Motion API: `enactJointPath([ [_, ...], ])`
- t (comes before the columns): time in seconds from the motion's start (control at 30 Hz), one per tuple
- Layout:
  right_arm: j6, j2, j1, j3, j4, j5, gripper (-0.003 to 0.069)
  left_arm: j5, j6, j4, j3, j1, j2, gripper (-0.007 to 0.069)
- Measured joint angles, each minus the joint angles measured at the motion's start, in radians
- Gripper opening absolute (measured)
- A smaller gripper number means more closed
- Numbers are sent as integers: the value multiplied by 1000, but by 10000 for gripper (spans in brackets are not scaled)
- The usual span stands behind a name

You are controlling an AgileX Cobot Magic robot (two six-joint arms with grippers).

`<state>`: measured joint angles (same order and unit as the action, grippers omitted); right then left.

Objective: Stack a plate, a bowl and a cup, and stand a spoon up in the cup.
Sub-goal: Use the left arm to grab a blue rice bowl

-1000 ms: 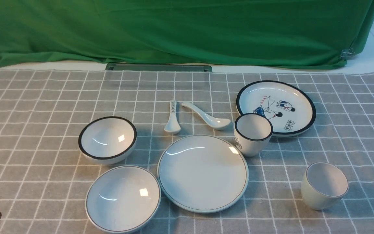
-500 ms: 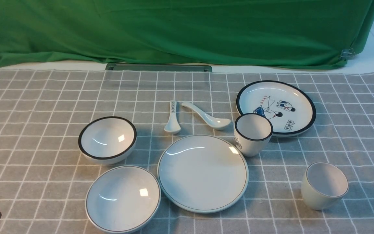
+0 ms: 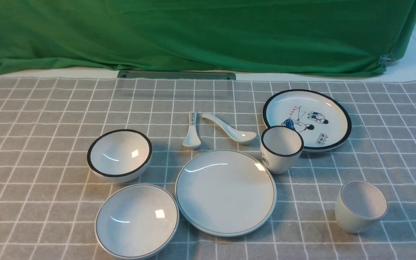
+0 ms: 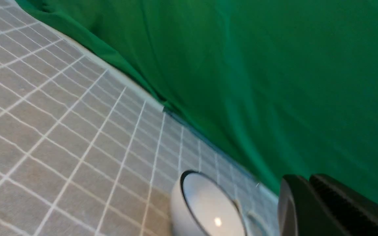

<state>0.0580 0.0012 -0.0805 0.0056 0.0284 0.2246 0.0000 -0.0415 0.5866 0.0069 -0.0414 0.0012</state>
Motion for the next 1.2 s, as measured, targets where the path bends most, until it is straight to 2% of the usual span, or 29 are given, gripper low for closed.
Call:
enactJointPath([
  [0.13,0,0,0,0,0,0,242,-108,-44,47,0,0,0,17],
  [0.23,0,0,0,0,0,0,242,-185,-161,57,0,0,0,17],
  [0.33,0,0,0,0,0,0,242,-178,-193,-12,-1,0,0,19],
  [0.5,0,0,0,0,0,0,242,0,-197,-174,-116,0,66,22],
  [0.57,0,0,0,0,0,0,242,141,-115,-221,-249,0,195,29],
  [0.67,0,0,0,0,0,0,242,346,88,-220,-421,13,386,31],
  [0.7,0,0,0,0,0,-2,242,374,114,-218,-432,20,399,31],
  [0.77,0,0,0,0,0,-35,242,534,231,-194,-567,95,558,32],
  [0.8,0,0,0,0,0,-35,242,545,236,-194,-585,111,580,32],
  [0.83,-21,0,0,0,-14,-67,242,603,262,-192,-638,169,654,32],
  [0.97,-205,0,0,0,-102,-180,242,656,294,-224,-713,308,808,32],
  [1.03,-348,0,0,0,-123,-247,242,669,332,-250,-725,368,879,32],
  [1.2,-522,0,-8,-2,-136,-288,230,738,406,-264,-733,438,1042,32],
])
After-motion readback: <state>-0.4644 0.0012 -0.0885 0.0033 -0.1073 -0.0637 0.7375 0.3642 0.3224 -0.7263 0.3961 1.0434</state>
